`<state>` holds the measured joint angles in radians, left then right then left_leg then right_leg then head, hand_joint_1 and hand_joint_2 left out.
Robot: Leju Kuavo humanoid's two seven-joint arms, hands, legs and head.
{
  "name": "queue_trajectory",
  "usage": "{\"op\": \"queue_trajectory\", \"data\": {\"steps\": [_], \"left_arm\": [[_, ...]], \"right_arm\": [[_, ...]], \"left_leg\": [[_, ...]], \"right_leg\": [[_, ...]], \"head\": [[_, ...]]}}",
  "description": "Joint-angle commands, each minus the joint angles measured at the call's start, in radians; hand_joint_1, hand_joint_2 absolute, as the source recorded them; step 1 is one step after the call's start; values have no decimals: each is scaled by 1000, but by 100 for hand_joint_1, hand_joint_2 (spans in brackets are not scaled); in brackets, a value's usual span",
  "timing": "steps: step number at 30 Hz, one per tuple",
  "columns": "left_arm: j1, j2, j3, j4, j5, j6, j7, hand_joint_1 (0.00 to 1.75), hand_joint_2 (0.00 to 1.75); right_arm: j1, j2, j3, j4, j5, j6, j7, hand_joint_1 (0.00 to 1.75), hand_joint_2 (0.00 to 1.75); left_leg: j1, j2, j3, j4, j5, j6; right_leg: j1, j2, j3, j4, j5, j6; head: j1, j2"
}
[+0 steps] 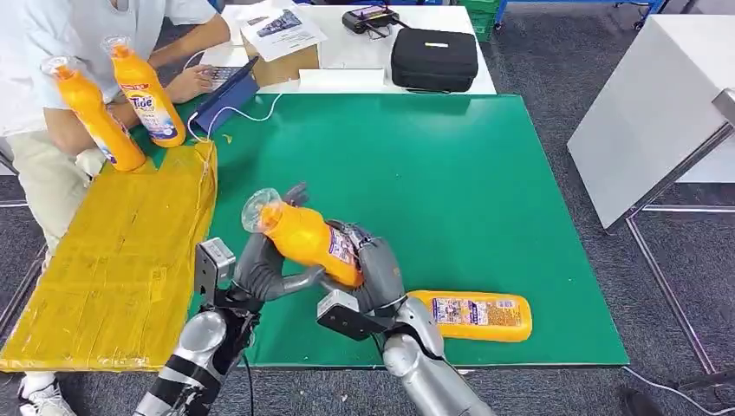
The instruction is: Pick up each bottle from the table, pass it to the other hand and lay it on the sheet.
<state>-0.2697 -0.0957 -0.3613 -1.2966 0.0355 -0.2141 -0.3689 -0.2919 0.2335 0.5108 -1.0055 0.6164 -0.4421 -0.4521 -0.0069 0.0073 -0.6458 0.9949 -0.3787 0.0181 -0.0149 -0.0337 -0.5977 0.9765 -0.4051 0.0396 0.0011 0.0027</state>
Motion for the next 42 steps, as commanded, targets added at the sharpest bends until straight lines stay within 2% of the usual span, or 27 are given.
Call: {"op": "queue_trajectory", "data": {"steps": [1,2,4,31,34,37,38,39,40,41,42], "left_arm": [[-28,24,-77,46,18,-38,-4,168,175],[-27,22,-78,47,14,-31,-4,175,175],[-27,21,-82,52,13,-29,-4,175,175],[-33,15,-87,72,-6,17,-6,175,175],[-32,11,-82,71,-26,52,-7,175,175],[-32,11,-71,66,-34,68,-7,175,175],[-32,12,-68,62,-42,79,-9,175,175],[-32,12,-66,60,-48,86,-10,175,175],[-32,14,-61,53,-67,113,-15,175,175],[-34,16,-51,43,-84,141,-17,175,175],[-35,20,-42,34,-96,162,-19,175,175]], "right_arm": [[-58,-3,32,144,-8,-1,-10,169,175],[-57,-3,32,144,-8,-2,-12,171,175],[-56,-4,36,139,-8,-1,-14,168,175],[-49,-5,39,114,-15,-7,-12,173,175],[-41,-10,41,87,-16,-8,-11,164,175],[-32,-16,40,55,-16,-9,-4,164,175],[-29,-18,38,47,-18,-11,-3,159,175],[-28,-19,36,42,-19,-11,-3,140,175],[-22,-20,32,27,-22,-19,-6,66,175],[-14,-23,27,5,-25,-24,-8,9,175],[-7,-24,23,-13,-29,-31,-11,0,175]], "left_leg": [[1,-1,5,0,-2,-2],[2,-1,7,0,-4,-2],[1,0,3,0,-1,-1],[2,-1,5,0,-3,-2],[1,-1,4,0,-2,-1],[1,-1,3,0,-2,-1],[1,-1,2,0,-1,-1],[1,-1,4,0,-3,-2],[1,-1,3,0,-1,-1],[1,-1,2,0,-1,-1],[2,-1,4,1,-3,-2]], "right_leg": [[1,2,6,-1,-2,-1],[2,3,8,-1,-3,-2],[0,1,3,-1,-1,-1],[1,2,6,-1,-2,-2],[1,1,5,-1,-2,-1],[1,1,4,-1,-2,-1],[0,1,3,-1,-1,-1],[1,2,5,-1,-2,-2],[1,1,3,-1,-1,-1],[1,1,3,-1,-1,-1],[1,2,5,-1,-2,-2]], "head": [[1,0],[0,0],[0,0],[0,0],[0,0],[0,0],[0,0],[0,0],[0,0],[0,0],[0,0]]}}
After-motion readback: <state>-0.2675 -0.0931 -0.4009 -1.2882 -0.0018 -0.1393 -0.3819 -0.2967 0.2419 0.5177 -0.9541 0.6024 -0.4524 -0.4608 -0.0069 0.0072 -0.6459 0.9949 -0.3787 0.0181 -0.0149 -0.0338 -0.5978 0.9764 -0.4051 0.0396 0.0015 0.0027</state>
